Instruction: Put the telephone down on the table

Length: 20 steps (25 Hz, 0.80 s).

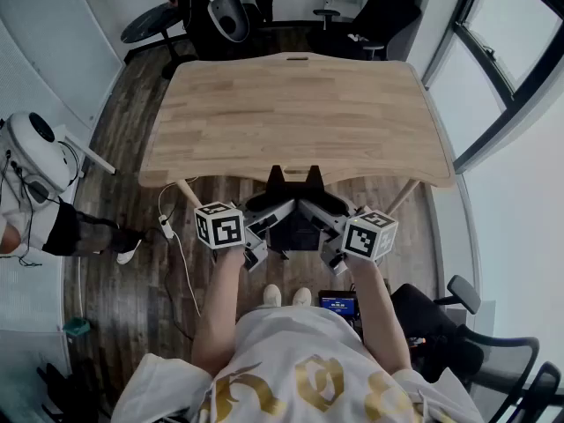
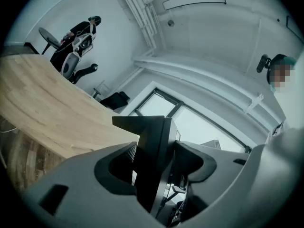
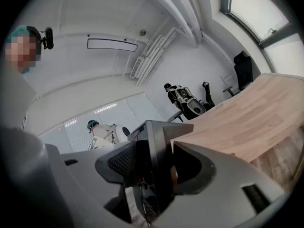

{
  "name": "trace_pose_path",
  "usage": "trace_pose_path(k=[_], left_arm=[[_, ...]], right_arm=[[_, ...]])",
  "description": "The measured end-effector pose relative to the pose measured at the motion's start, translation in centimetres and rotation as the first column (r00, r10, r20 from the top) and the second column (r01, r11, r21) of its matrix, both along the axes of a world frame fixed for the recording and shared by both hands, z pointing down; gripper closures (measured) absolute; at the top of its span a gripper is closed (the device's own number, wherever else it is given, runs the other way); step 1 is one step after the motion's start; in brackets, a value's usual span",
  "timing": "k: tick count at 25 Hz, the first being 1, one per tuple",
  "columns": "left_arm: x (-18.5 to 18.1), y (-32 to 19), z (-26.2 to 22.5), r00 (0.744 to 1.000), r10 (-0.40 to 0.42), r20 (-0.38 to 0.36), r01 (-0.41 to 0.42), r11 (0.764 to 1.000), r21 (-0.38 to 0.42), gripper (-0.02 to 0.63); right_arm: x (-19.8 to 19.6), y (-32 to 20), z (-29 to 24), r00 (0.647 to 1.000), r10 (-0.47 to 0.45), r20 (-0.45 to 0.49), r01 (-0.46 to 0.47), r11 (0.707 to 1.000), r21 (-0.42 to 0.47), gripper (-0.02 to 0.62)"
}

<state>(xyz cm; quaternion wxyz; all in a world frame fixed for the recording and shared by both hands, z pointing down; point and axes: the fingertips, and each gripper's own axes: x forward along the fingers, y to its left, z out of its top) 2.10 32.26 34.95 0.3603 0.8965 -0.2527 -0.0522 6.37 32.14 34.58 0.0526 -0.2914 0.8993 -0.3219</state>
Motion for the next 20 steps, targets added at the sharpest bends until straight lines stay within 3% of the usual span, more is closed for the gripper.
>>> trace_pose_path(k=[20], left_arm=[[0.49, 0.32, 0.37, 0.999, -0.031, 0.005, 0.032, 0.999, -0.023, 0.368]], right_arm=[[0.46, 0.16, 0.23, 1.0, -0.016, 0.026, 0.016, 1.0, -0.002, 0.365]])
